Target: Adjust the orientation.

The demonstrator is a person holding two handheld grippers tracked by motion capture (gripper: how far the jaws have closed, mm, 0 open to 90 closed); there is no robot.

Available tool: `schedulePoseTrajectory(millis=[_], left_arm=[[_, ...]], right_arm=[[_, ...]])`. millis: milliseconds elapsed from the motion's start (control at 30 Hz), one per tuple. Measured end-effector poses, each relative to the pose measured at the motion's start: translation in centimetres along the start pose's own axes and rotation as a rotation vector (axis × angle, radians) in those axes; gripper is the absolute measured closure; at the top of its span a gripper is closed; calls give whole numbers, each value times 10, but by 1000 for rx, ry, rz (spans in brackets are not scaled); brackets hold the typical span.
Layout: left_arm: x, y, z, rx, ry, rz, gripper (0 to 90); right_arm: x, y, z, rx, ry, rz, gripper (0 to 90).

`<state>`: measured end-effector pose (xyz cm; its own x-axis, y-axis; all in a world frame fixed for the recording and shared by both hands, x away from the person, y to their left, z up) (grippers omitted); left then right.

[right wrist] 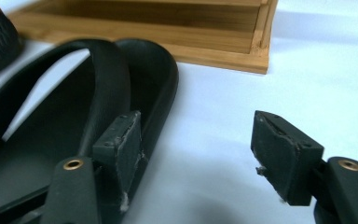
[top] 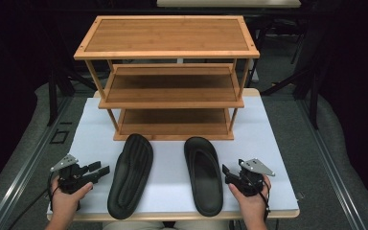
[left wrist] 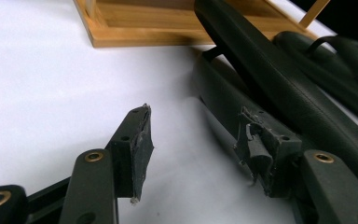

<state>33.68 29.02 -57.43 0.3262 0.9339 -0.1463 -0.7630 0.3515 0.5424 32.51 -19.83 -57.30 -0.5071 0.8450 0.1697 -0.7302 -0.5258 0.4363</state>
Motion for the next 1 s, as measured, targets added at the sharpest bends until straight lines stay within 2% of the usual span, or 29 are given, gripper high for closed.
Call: schedulePoseTrajectory(millis=[33,67,133,233,300,333,400,467,500,633,667,833,967,1000], left_arm=[[0,0,0,0,-13,16,446],[0,-1,0,0,-32,34,450],[0,-1,-1,5,-52,52,454],[2,1,-1,2,-58,71,454],[3,3,-1,-1,-52,79,460],[3,3,-1,0,-49,82,463],[4,4,-2,1,-42,85,467],[4,3,-2,11,-40,89,480],[4,2,-2,15,-41,88,484],[1,1,-3,20,-52,82,516],[0,0,-4,26,-61,82,528],[-3,-1,-6,44,-82,77,585],[-5,-1,-7,49,-89,71,625],[-6,-1,-7,55,-96,65,642]], right_arm=[[0,1,0,24,12,-10,328],[0,0,0,16,16,-20,329],[-2,1,0,17,4,-11,351],[-5,0,1,18,-6,17,403],[-6,0,-1,44,24,6,406],[-6,-1,-1,46,44,-19,405],[-5,-1,-1,58,55,-28,405],[-2,-2,1,36,113,-49,400],[0,-1,1,37,120,-43,401],[1,0,0,39,96,-55,407],[0,-1,-1,33,88,-27,429],[-3,-4,-4,54,62,-19,453],[-3,-4,-3,44,53,-17,452],[-3,-5,-3,25,49,-13,449]])
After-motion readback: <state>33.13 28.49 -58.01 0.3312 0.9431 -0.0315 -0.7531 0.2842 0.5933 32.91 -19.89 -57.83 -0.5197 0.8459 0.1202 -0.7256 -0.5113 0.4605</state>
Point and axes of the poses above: each handheld gripper's, and its own axes: y roughly backward along the jaws, z roughly out of its top, x roughly to its left, the point moved 5 cm from there along -y, roughly forward along the jaws, and after that the axes turned 14 degrees about z, right-handed, at the moved point
